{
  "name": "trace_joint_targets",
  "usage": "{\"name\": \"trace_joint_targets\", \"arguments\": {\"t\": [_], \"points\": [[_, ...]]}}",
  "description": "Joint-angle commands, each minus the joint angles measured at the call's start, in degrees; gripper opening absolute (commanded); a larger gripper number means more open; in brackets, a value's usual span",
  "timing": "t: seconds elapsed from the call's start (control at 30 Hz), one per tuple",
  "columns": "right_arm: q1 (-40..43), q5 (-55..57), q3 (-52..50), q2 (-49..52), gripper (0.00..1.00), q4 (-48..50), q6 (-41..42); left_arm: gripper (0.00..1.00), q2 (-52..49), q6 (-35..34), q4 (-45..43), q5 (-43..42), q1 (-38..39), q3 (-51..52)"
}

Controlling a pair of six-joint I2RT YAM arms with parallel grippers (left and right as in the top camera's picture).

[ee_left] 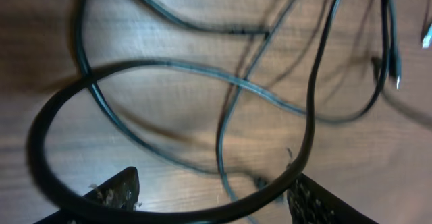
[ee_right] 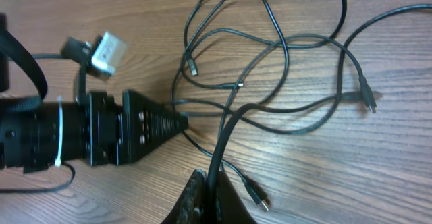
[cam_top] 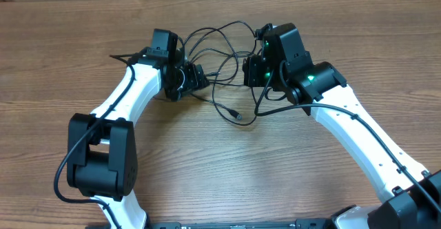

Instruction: Untangle cables

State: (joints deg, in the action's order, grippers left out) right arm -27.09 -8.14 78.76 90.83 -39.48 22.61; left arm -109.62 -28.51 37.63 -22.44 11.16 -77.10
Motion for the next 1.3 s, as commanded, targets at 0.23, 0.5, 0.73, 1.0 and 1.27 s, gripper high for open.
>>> {"name": "trace_joint_targets", "arguments": {"t": [0.23,0.5,0.73,1.0,1.27], "points": [[-0.2,-0.1,1.1,-0.7,0.04,-0.5,-0.4,0.70,-0.3,-9.8,-3.6,3.8,0.1,0.1],[-0.2,-0.1,1.1,-0.7,0.04,-0.8,-0.4,0.65,-0.3,-24.3,-9.6,-0.4,0.1,0.1],[-0.2,-0.1,1.1,-0.7,0.04,-0.8,-0.4,0.58,-0.3,-37.2,-13.4,-4.0,0.1,0.1],[-0.2,-0.1,1.1,-0.7,0.04,-1.3,-0.4,0.43,-0.3,-38.0,-5.9,9.3,0.1,0.1],[0.0,1.9,1.1,-0.7,0.04,-3.0,-0.4,0.04,-0.3,-35.5,-5.6,16.7,-1.0,0.0]]}}
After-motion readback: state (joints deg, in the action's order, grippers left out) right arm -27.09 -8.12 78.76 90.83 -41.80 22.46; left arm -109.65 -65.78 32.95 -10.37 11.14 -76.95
